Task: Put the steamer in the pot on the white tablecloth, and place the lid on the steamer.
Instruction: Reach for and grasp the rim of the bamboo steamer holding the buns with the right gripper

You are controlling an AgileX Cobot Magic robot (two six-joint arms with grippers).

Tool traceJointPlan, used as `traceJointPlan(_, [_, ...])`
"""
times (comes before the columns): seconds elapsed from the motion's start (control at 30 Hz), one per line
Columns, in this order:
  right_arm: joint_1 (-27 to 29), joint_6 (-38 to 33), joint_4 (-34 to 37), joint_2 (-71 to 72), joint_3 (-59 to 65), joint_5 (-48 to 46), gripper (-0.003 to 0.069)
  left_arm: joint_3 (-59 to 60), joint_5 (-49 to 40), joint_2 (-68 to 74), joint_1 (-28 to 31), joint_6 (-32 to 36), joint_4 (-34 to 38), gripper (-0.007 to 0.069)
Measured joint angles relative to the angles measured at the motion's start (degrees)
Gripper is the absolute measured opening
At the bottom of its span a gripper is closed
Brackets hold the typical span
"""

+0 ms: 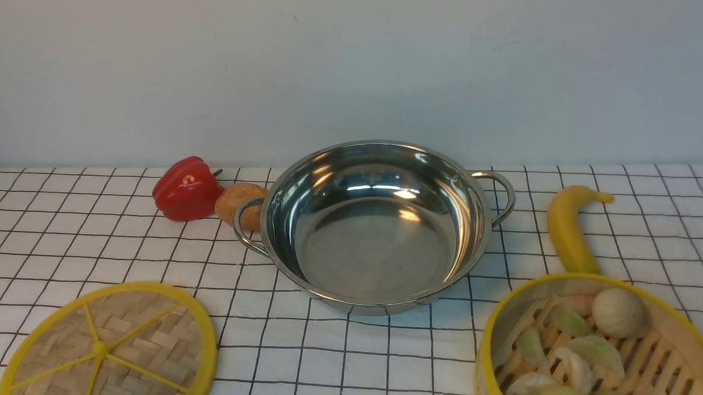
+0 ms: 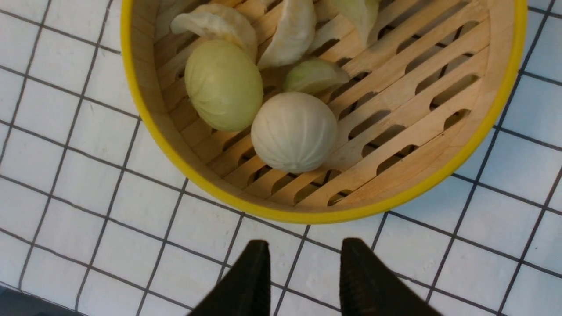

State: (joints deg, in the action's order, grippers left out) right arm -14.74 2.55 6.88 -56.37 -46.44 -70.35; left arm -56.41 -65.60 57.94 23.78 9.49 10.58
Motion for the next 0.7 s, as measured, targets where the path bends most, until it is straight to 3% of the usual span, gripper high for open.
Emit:
traceJointPlan(0.2, [0.0, 0.0, -1.0, 0.0, 0.0, 0.0, 0.0243, 0.0, 0.1, 8.0, 6.8, 4.7, 9.7, 0.0243])
traceJointPlan(0.37, [0.0, 0.1, -3.3, 0.0, 0.0, 0.8, 0.0243, 0.0, 0.8, 14.1, 7.9, 9.8, 14.4, 0.0243])
traceJointPlan(0.5, [0.0, 2.7, -7.7, 0.0, 0.0, 0.9, 0.0243, 0.0, -0.3, 16.8, 5.3, 11.9, 14.1, 0.0243])
traceJointPlan(0.7, [0.0, 7.1, -14.1, -1.8, 0.0, 0.9, 0.0243, 0.0, -0.1, 17.3, -3.8, 12.2, 8.4, 0.0243])
